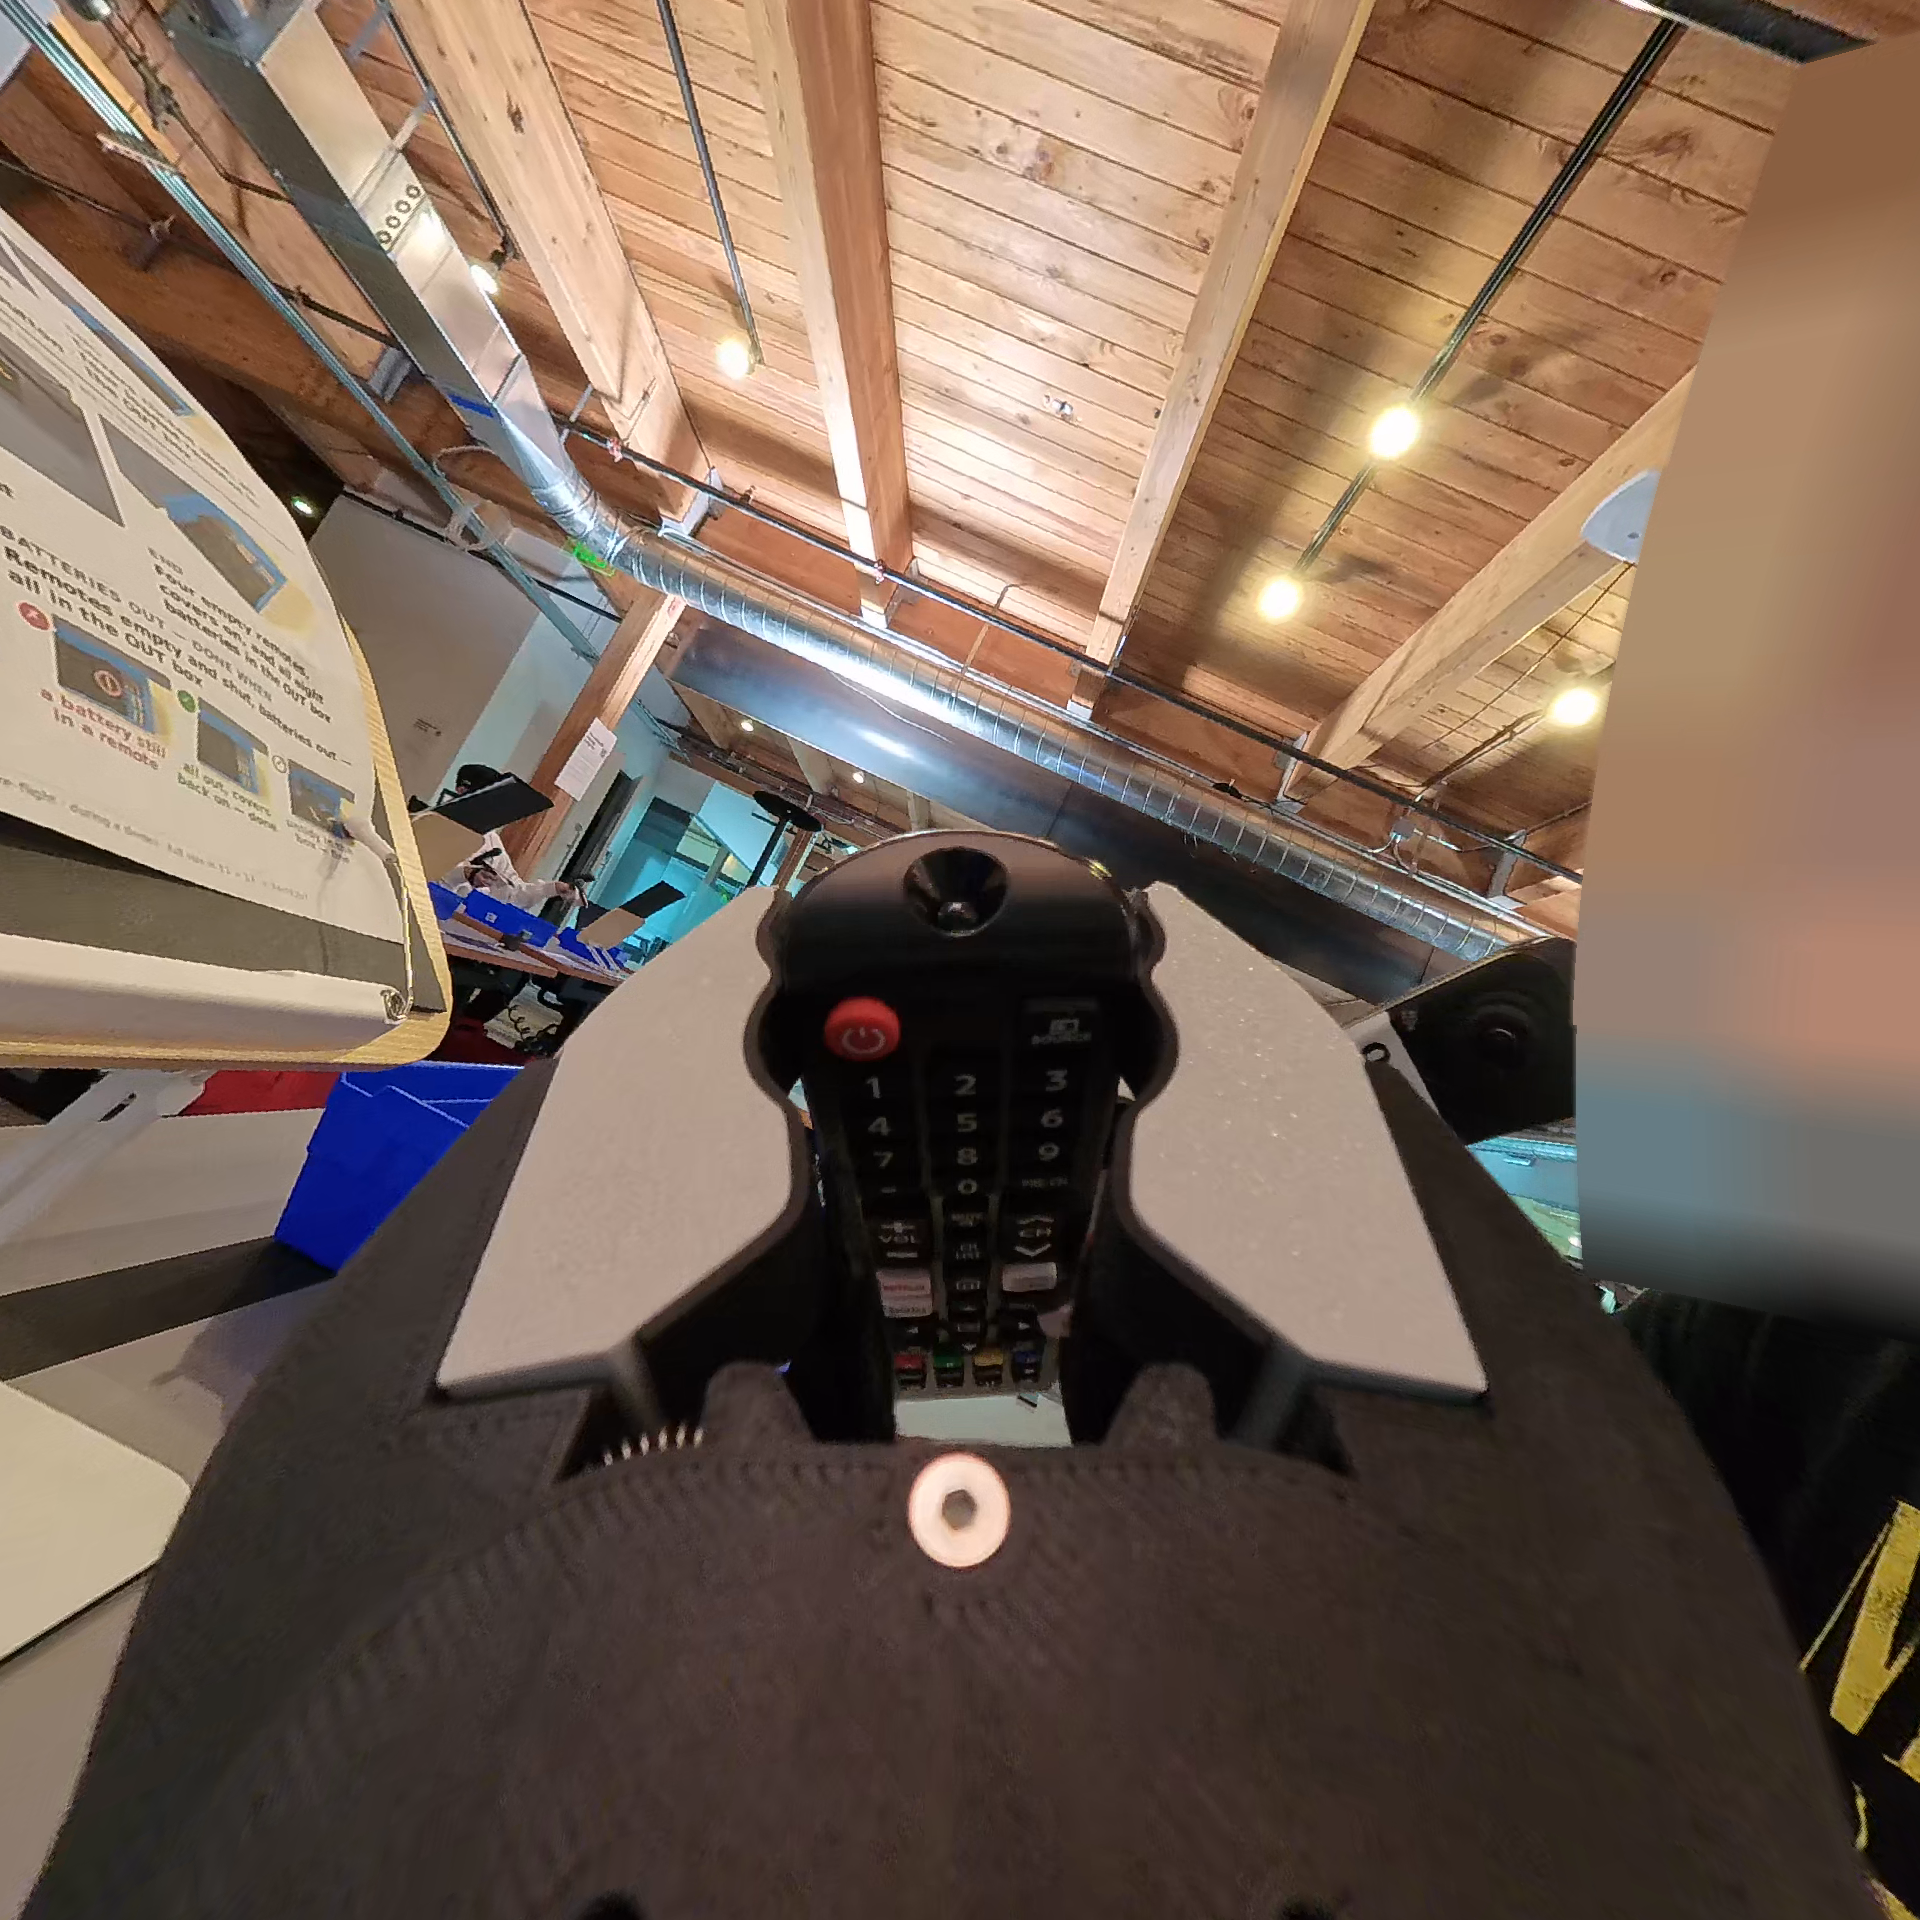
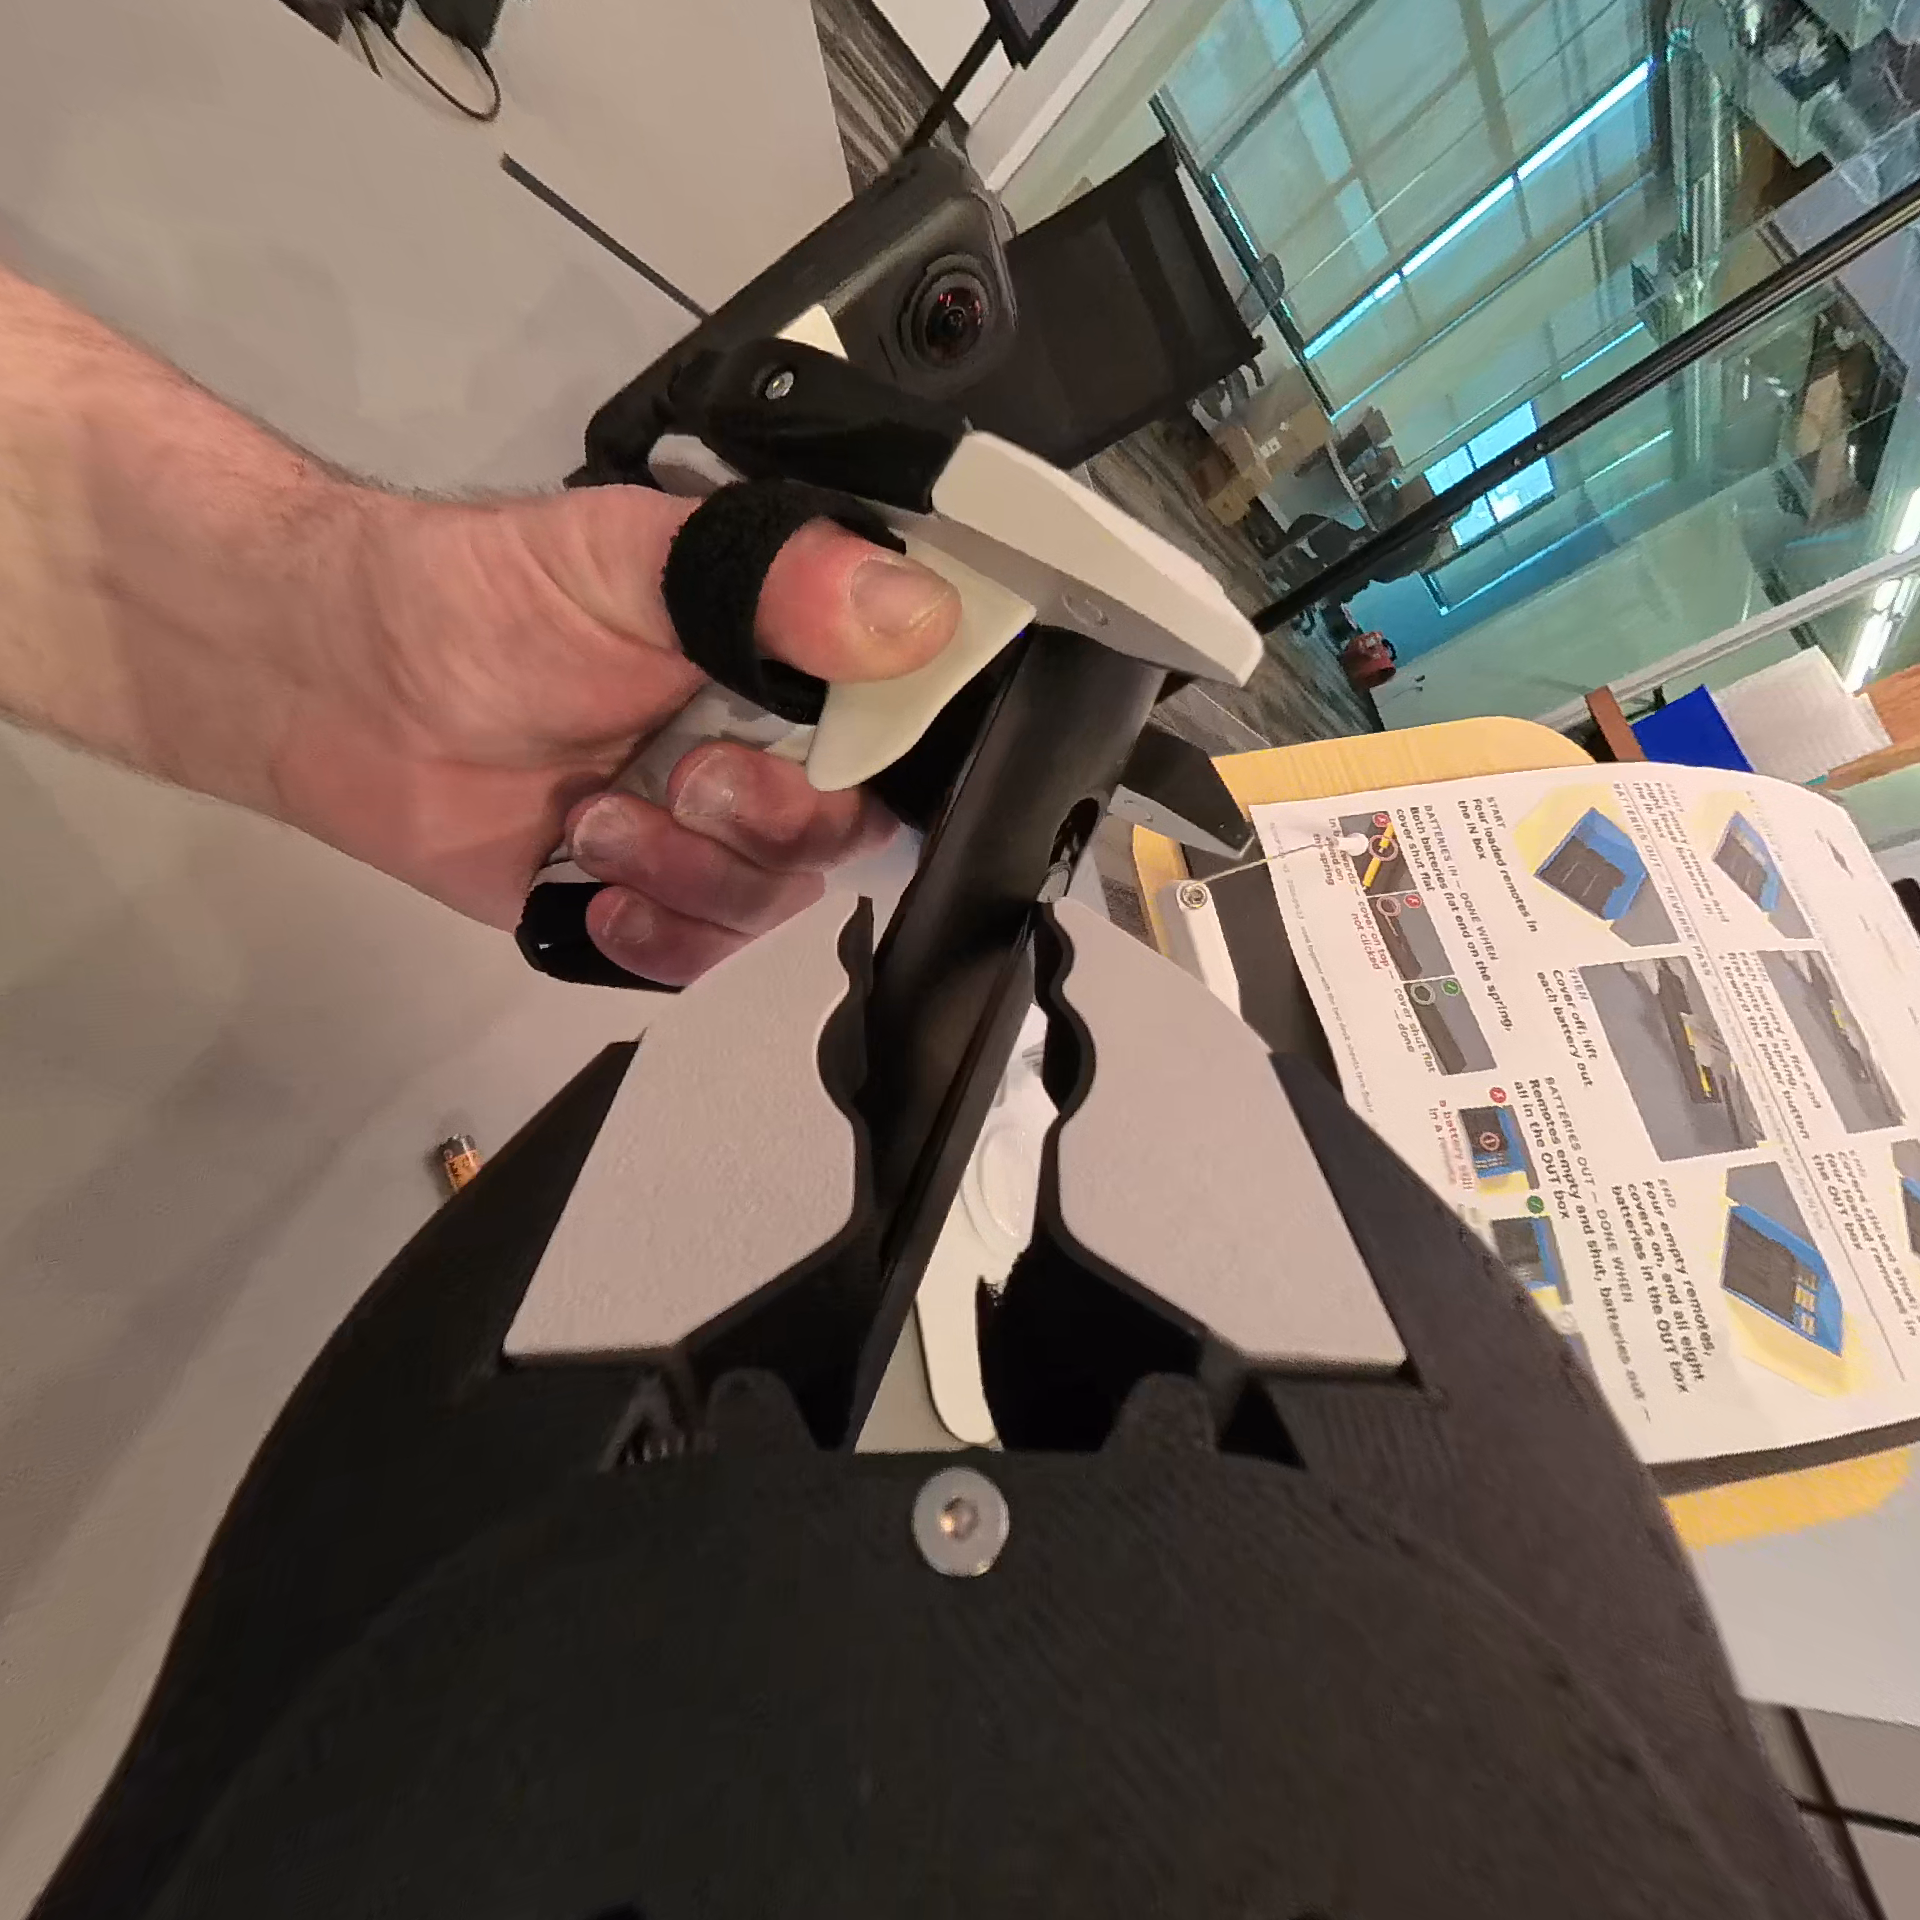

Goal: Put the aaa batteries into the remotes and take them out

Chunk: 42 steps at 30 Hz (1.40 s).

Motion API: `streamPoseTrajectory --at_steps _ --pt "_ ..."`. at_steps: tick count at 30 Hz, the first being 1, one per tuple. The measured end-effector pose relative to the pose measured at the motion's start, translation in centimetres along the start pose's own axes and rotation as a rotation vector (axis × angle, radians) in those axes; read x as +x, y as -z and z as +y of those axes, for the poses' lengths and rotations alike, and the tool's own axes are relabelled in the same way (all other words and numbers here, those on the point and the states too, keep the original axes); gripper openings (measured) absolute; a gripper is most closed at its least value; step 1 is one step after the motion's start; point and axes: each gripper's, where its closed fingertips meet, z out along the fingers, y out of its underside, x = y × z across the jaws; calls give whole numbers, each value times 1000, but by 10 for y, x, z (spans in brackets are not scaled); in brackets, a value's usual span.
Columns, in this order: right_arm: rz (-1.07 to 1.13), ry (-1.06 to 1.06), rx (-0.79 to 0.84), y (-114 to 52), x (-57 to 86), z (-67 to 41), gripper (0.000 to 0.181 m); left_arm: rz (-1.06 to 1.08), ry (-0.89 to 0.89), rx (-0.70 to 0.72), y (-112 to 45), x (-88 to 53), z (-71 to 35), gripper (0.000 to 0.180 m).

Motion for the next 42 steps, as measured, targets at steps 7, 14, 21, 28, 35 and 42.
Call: streamPoseTrajectory --at_steps 7,14,21,28,35,42 --pt "-53 -67 66 4 -3 -2 29 12 20 13 0 1 -1 62" --pt "-67 -96 95 6 -3 -2 28 15 22 15 0 2 -3 62" --pt "-89 -111 122 8 -5 -4 29 32 36 28 0 4 -6 62" --pt "-123 -118 123 10 2 -10 29 68 59 76 -4 6 -14 62" --pt "-128 -64 98 13 18 -17 22 119 106 184 -7 0 -28 62" --pt "-133 -47 55 5 30 -22 26 119 115 233 -6 -4 -40 62"
